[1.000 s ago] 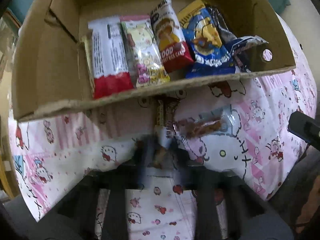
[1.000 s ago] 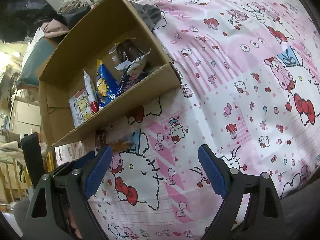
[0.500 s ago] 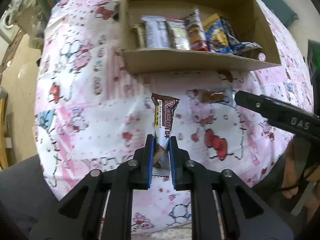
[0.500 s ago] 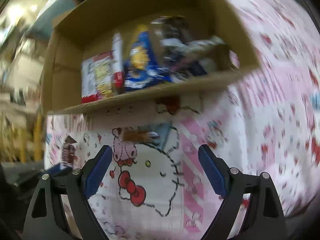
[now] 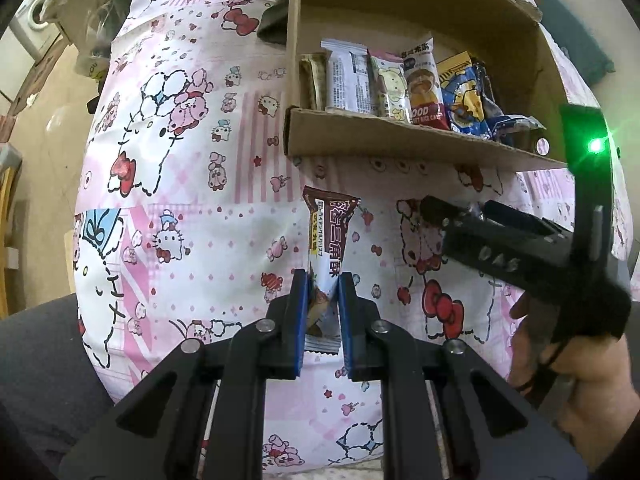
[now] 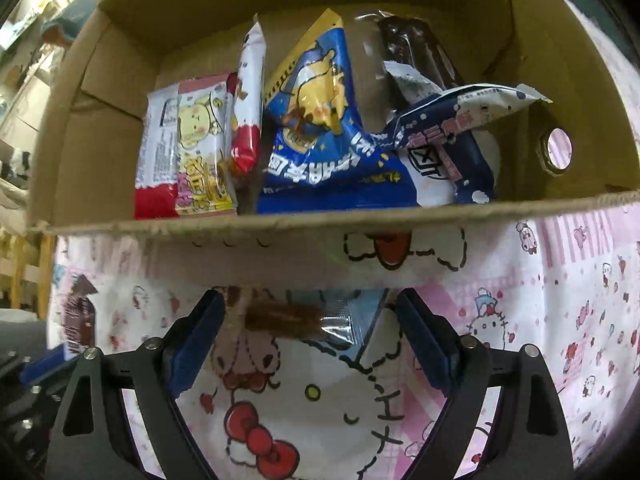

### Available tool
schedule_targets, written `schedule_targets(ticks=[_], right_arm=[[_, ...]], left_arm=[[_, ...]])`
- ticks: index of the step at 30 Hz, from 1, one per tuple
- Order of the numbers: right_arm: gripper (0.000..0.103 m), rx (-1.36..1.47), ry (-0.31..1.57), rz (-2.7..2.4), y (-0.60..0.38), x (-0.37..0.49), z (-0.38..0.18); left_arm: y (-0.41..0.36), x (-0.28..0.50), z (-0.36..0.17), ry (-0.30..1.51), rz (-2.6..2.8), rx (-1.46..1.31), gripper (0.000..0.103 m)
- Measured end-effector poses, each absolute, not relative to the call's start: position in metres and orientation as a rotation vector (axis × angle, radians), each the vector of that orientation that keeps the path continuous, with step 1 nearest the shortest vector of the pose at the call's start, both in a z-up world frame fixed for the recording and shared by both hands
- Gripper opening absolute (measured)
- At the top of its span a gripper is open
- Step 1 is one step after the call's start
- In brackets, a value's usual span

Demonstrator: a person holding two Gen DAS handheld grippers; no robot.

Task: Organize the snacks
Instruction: 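Grasp the clear-wrapped brown snack with the right tool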

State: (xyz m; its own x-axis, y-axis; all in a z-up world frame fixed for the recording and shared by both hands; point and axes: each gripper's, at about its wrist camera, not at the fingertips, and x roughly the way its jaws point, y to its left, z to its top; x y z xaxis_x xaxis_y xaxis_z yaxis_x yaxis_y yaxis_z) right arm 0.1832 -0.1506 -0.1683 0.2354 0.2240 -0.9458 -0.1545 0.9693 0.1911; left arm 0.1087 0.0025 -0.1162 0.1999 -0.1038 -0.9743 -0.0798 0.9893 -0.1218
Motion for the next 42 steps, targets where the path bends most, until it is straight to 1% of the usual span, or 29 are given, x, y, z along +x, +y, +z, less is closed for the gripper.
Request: schedule_targets(ticks=[3,5,7,8,12,13,20,24,28,32,38,42], right_arm=[[0.088,-0.006,1.284,0.237,-0.138,0.178,-0.171],[0.076,-0.047,1.273,0.228,-0.132,0.176,-0.173],[0.069,-0.048,1.265,0.234,-0.127,0.175,-0.173],[0.065,-0.040,1.266,0.237,-0.126,0.175,-0.172],[0.055,-0.016,1.266,0.234,-0.134,0.179,-0.168],[0.050,-0.013,1.267,0.236,-0.134,0.179,-0.167],[0.042,0.009,1.282,0.260,-0.139,0.175,-0.162],[0.038,0.046,1.297,0.277,-0.158,0.160,-0.159],[0.027,0.102,1.305,0.297,-0.169,0.145,-0.147],[0.018,0.123,1.294,0.308,-0.178,0.134,-0.130],[0.015,0.132,1.305,0.324,-0.184,0.124,-0.128],[0.014,0.253,1.293,0.344,-0.198,0.130,-0.122]], left_arm=[[0.003,0.110,-0.117,1.370,-0.010,-0.163,0.012],[0.004,0.110,-0.117,1.371,-0.008,-0.167,0.012],[0.004,0.110,-0.117,1.371,-0.008,-0.171,0.012],[0.004,0.110,-0.118,1.372,-0.008,-0.172,0.012],[0.001,0.109,-0.119,1.372,-0.017,-0.160,0.012],[0.001,0.109,-0.119,1.372,-0.018,-0.157,0.012],[0.003,0.110,-0.116,1.359,-0.007,-0.162,0.012],[0.002,0.109,-0.114,1.352,-0.005,-0.157,0.012],[0.004,0.107,-0.109,1.334,0.006,-0.160,0.012],[0.007,0.104,-0.104,1.310,0.011,-0.167,0.012],[0.012,0.103,-0.101,1.301,0.027,-0.176,0.012],[0.021,0.101,-0.094,1.279,0.043,-0.206,0.012]])
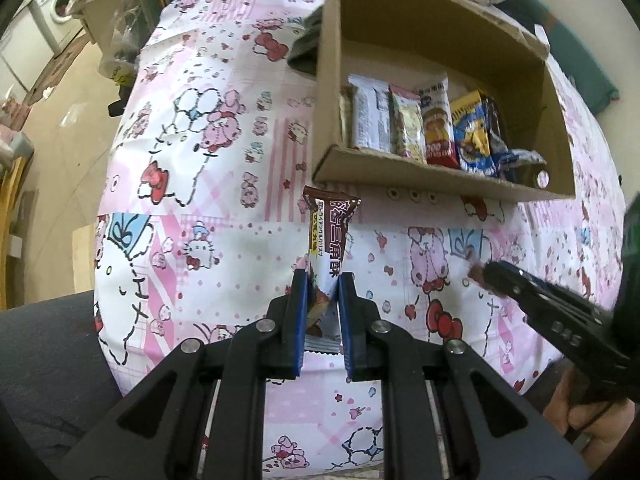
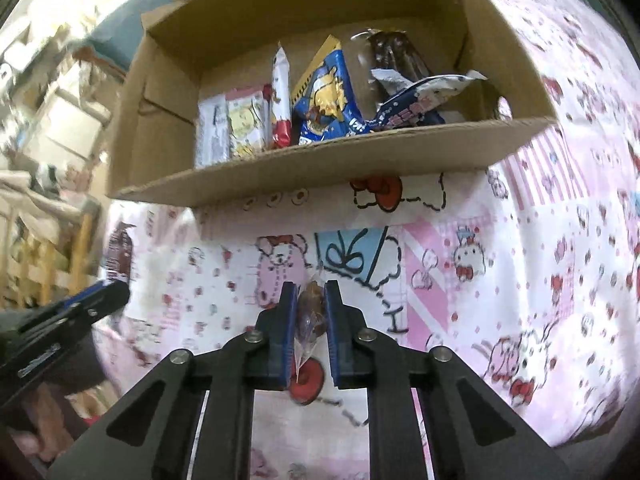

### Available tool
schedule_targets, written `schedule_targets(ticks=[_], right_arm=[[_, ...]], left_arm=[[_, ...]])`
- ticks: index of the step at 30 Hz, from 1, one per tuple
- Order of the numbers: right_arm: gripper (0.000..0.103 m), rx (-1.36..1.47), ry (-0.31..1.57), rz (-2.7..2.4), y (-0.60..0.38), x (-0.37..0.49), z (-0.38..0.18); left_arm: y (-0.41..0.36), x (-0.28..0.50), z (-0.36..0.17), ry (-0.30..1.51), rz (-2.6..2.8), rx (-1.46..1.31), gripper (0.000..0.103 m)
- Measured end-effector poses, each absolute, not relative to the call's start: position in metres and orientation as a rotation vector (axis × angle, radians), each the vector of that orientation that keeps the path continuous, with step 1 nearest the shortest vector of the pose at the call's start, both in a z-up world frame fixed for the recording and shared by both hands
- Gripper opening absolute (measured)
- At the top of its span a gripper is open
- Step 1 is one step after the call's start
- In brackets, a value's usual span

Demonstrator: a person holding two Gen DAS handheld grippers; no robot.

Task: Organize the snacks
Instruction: 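Grasp the clear-wrapped brown snack with the right tool, then lower both held snacks into the box and open both tools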

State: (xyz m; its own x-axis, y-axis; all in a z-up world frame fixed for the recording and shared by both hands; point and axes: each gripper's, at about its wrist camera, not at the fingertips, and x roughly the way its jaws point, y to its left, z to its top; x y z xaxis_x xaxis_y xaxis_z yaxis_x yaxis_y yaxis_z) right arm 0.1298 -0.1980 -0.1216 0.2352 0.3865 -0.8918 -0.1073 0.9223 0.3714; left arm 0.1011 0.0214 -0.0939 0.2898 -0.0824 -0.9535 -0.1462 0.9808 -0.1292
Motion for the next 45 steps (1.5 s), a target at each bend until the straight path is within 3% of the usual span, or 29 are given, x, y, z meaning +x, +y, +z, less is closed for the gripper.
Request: schedule_targets(ticks=[9,21,45], right_arm=[[0.014,0.500,1.045,0.457,-0.245,0.118,-0.040],[0.014,0.525,0.914,0.443,-0.272,0.168,-0.010],[0.019,0.581,1.008,0.398,-0.269,0.230,-0.063]], left_arm=[[0.035,0.104,-0.039,1.097,0.059,-0.259,0.012],[0.015,0.160,0.012,0.999,0.001,-0.198,0.012],[-0.051,0.243,-0.051,1.123,-0.012,-0.084,0.012]])
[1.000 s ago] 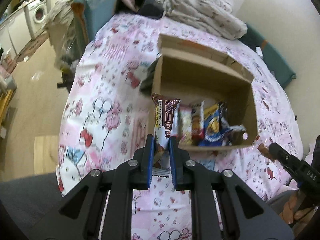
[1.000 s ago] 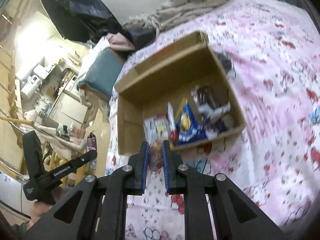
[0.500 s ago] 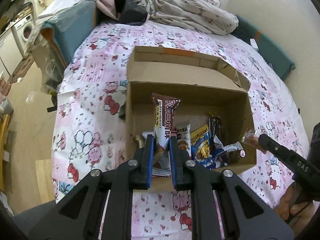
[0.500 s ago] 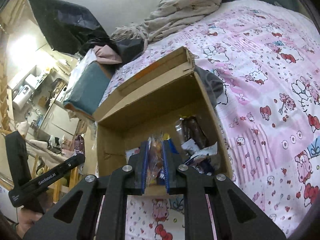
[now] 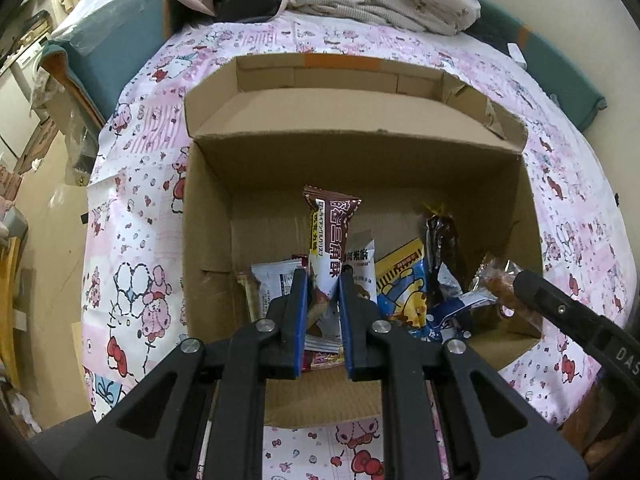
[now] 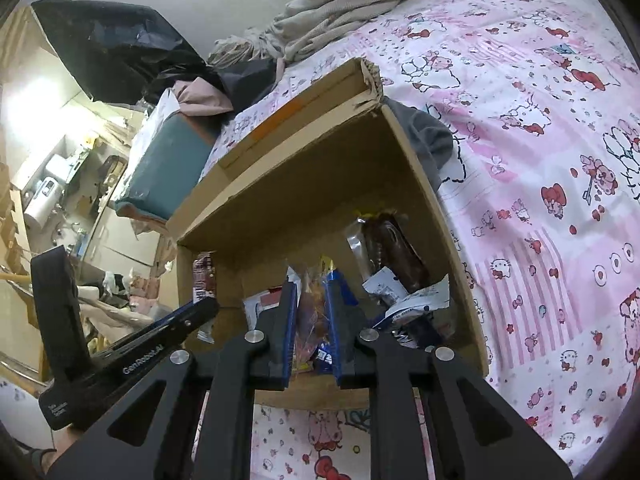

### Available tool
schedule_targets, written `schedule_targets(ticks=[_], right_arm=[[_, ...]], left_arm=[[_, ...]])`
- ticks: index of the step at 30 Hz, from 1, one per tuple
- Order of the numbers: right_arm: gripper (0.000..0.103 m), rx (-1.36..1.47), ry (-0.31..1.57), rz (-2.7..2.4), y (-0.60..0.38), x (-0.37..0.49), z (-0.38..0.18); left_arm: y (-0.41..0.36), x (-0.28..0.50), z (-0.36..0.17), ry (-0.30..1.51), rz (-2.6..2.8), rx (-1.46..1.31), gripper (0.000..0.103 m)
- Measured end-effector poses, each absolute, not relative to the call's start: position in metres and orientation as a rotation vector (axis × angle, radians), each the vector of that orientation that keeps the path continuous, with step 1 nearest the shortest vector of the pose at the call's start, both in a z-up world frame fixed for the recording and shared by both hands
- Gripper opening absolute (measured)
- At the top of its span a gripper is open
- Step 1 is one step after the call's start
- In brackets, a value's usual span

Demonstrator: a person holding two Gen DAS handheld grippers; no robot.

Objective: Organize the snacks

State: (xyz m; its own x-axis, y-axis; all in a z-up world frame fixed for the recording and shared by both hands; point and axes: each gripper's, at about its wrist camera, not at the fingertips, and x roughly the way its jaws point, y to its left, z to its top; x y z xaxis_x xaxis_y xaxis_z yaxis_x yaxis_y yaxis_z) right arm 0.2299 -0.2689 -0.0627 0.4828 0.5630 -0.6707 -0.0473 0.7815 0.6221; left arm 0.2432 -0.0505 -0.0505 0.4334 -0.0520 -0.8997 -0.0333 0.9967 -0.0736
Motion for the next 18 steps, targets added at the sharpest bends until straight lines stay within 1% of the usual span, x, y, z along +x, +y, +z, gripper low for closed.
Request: schedule_targets(ticks=[6,7,8,9,10,11,12,13,15,18], right_arm=[[0.021,0.592,1.011,0.414,-0.265,0.232,-0.062],[0.025,0.586,1.015,0.409,-0.264,0.233,-0.062],[0.034,0.579,1.012,0.404,-0.264,0.233,-0.061],[0.042,0.575,1.002,0.399,-0.264,0.232,-0.059],[0.066,0.579,0.995,0.396,-0.265,0.231,-0.058],[0.077,0.587,0.986,0.392,-0.266,0.230,-0.057],[0.077,0.592,0.973,0.388,-0.267,0.228,-0.055],[0.077,0.582,0.955,0.383,-0.268,0.226,-0.051],[0.081,0.549,0.934,0.371,-0.268,0.224,-0.044],[0.090,0.533,0.907,0.365,-0.269,0.220,-0.037]], left_arm=[[-0.050,0.243,-0.054,1.117,0.006,-0.085,0.013],[-0.050,0.243,-0.054,1.116,0.002,-0.083,0.014],[-0.050,0.242,-0.053,1.119,0.001,-0.080,0.016],[-0.049,0.241,-0.053,1.121,0.001,-0.079,0.025],[-0.048,0.240,-0.053,1.121,0.004,-0.080,0.039],[-0.047,0.237,-0.051,1.116,0.013,-0.080,0.049],[-0.046,0.236,-0.049,1.109,0.021,-0.078,0.067],[-0.044,0.234,-0.045,1.096,0.033,-0.073,0.077],[-0.040,0.229,-0.038,1.066,0.044,-0.077,0.083],[-0.033,0.224,-0.030,1.050,0.038,-0.090,0.083]])
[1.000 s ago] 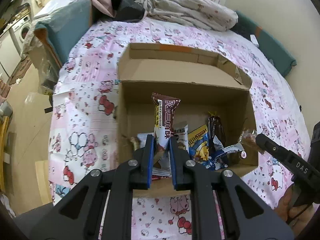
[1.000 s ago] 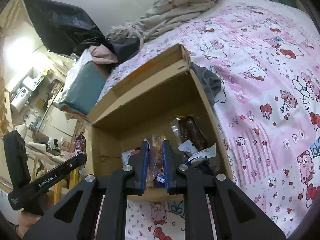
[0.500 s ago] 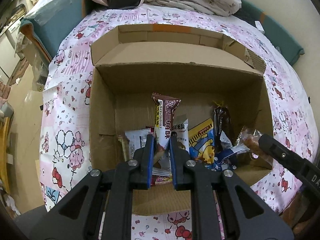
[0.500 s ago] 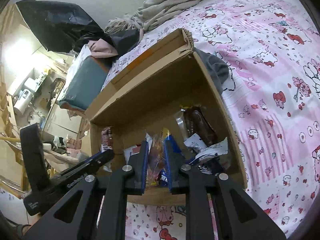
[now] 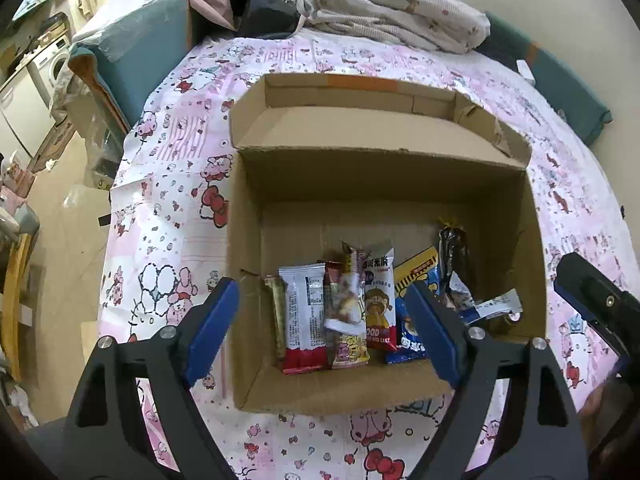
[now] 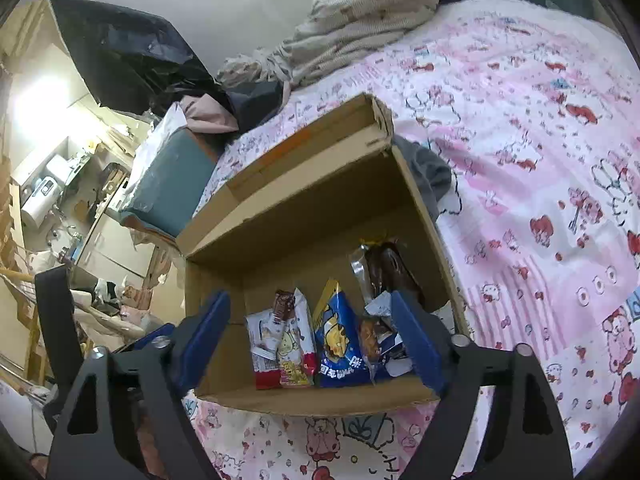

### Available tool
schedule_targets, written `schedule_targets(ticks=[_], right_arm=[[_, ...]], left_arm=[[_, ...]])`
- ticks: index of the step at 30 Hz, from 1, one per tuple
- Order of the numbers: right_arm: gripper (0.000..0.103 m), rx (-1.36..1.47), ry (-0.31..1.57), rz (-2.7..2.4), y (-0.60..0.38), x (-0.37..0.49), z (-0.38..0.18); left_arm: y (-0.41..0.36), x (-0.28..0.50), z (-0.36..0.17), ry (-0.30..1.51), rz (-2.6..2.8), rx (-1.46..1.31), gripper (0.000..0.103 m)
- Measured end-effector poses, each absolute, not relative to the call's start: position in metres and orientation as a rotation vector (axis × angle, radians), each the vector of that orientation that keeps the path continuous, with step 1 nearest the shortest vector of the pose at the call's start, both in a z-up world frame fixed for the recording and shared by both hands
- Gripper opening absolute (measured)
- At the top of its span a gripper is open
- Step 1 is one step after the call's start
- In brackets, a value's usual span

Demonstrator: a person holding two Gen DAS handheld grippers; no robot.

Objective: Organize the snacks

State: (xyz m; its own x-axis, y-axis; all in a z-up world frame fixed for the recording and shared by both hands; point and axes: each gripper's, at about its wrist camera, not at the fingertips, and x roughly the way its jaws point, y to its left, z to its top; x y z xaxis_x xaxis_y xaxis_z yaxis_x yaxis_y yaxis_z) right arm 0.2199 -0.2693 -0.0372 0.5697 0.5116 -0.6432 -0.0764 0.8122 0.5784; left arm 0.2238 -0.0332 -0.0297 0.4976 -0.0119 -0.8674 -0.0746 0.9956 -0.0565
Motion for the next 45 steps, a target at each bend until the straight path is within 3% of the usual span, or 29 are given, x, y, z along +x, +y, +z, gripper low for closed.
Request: schedule_targets(ticks=[5,20,29,32,34,45], right_arm=[[0.099,0.513,0.877,0.347,-0.273,0.206,-0.028],[0.102,0.303,0.767,0.343,-0.260,0.138,0.007],[0.103,0.242,0.711,0.318,-0.251,0.102,0.015],[0.103,0.230,0.712,0.305,-0.248,0.096,0.013],[0.103,0.228,0.720,0.297,-0.247,0.093,0.010],[0.103,0.153,0.712,0.227,-0.228,0.100,-0.005]], left_arm=[[-0.020,0.204,-0.008,0.953,0.065,-0.080,0.083],[0.010,0.127,0.030,0.780,0.061,-0.085,0.083],[0.011,0.098,0.027,0.786,0.051,-0.100,0.083],[0.012,0.088,0.024,0.763,0.064,-0.094,0.092],[0.014,0.083,0.022,0.746,0.060,-0.113,0.103],[0.019,0.089,0.002,0.776,0.073,-0.132,0.103]])
